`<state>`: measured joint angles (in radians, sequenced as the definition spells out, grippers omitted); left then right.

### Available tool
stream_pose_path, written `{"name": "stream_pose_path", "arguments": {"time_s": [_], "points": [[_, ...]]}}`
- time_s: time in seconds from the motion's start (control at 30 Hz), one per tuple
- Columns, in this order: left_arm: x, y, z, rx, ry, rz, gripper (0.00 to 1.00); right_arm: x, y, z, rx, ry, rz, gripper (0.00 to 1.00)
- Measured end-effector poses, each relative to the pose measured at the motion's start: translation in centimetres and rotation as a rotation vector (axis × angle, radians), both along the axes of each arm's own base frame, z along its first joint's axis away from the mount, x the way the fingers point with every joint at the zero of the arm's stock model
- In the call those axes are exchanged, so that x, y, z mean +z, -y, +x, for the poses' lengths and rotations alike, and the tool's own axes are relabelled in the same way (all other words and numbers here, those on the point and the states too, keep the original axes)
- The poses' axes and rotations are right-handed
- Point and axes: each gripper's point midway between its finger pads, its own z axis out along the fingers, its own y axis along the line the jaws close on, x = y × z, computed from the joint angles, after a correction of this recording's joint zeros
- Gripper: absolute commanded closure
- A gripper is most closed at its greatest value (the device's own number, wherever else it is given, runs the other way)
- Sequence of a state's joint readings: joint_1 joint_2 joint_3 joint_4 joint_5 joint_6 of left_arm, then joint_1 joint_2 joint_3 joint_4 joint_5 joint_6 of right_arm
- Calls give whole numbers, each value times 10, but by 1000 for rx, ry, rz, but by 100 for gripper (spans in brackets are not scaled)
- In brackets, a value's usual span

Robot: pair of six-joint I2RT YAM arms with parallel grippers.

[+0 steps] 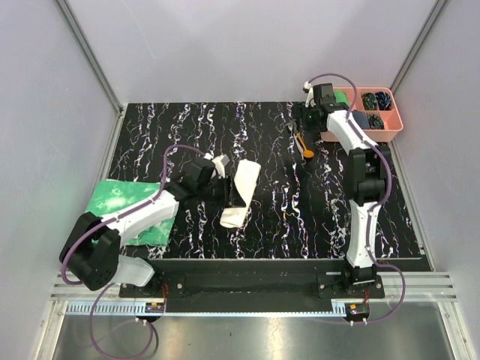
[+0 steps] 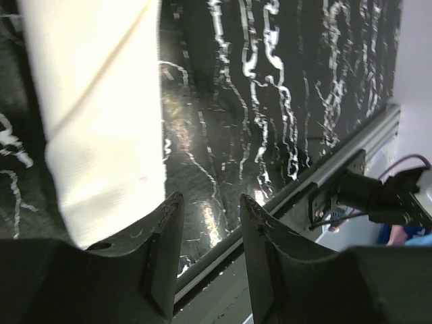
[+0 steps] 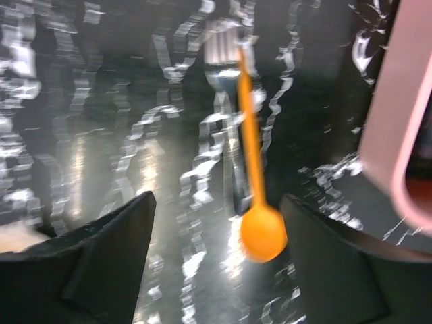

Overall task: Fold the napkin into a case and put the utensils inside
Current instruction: Pick up the spoon from the corner of the board.

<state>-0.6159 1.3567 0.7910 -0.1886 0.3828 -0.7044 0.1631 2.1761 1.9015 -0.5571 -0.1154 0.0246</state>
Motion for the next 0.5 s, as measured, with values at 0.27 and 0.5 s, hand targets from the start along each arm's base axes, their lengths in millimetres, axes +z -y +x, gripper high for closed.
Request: {"name": "stream_pose_path", "arguments": {"time_s": [0.27,0.5], "points": [[17,12,-2,-76,53,-46,59,-62,32,24,33,-132,-66,42],[24,14,0,-88,76,-58,60,-88,26,19,82,-206,-55,50]]}}
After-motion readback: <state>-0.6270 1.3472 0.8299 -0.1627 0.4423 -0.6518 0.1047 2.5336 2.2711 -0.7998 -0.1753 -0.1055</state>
